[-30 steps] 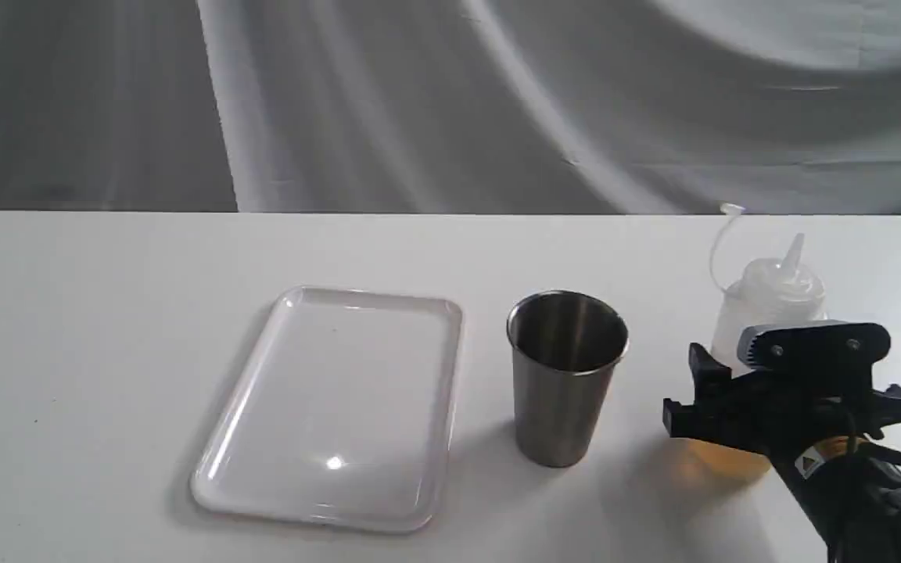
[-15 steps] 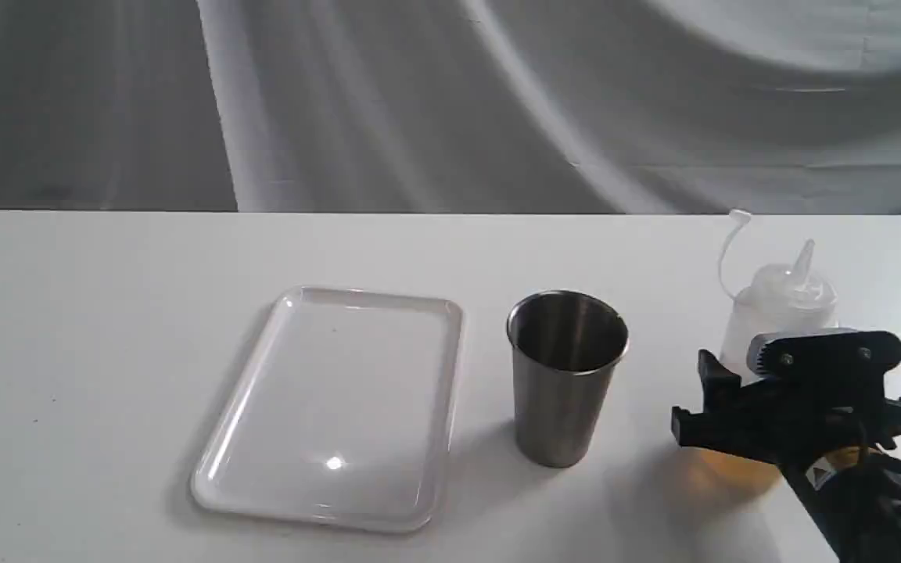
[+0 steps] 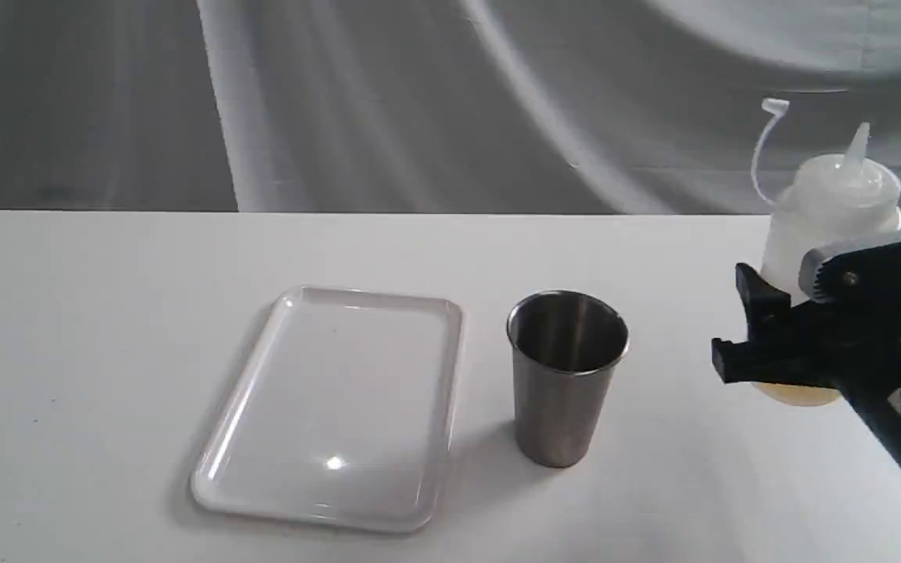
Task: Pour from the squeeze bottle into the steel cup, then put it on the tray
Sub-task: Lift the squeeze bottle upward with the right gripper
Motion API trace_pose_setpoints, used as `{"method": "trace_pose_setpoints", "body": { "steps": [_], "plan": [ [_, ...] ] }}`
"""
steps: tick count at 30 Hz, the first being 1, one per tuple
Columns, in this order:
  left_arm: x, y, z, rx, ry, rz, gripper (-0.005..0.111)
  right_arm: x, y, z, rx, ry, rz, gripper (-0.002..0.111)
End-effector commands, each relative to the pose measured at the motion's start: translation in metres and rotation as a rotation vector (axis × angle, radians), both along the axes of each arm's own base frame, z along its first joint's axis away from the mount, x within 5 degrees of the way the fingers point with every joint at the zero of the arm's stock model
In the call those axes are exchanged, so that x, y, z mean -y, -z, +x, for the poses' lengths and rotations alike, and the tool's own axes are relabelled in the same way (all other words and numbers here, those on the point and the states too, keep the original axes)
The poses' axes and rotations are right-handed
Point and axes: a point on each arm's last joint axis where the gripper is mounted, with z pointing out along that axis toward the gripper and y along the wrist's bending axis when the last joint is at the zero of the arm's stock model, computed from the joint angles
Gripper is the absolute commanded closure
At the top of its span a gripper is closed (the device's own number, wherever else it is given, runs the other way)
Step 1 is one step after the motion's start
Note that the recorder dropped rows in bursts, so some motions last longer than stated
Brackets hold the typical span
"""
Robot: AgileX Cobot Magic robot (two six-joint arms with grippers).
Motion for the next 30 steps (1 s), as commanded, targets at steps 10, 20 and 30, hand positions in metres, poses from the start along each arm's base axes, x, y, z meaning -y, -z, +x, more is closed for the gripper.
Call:
{"method": "trace_pose_setpoints", "body": {
  "steps": [10,20,30],
  "plan": [
    [0.000,0.001,0.000,0.008,0.001,0.001,0.098,-0.004,-0.057,-0.020,-0.108,-0.111,-0.208,0.108],
    [0.000,0.001,0.000,0.008,0.001,0.001,0.098,-0.014,-0.085,0.000,-0.218,-0.202,-0.212,0.108],
    [0.000,0.001,0.000,0.008,0.001,0.001,0.098,-0.016,-0.092,0.003,-0.251,-0.242,-0.237,0.108]
  ]
}}
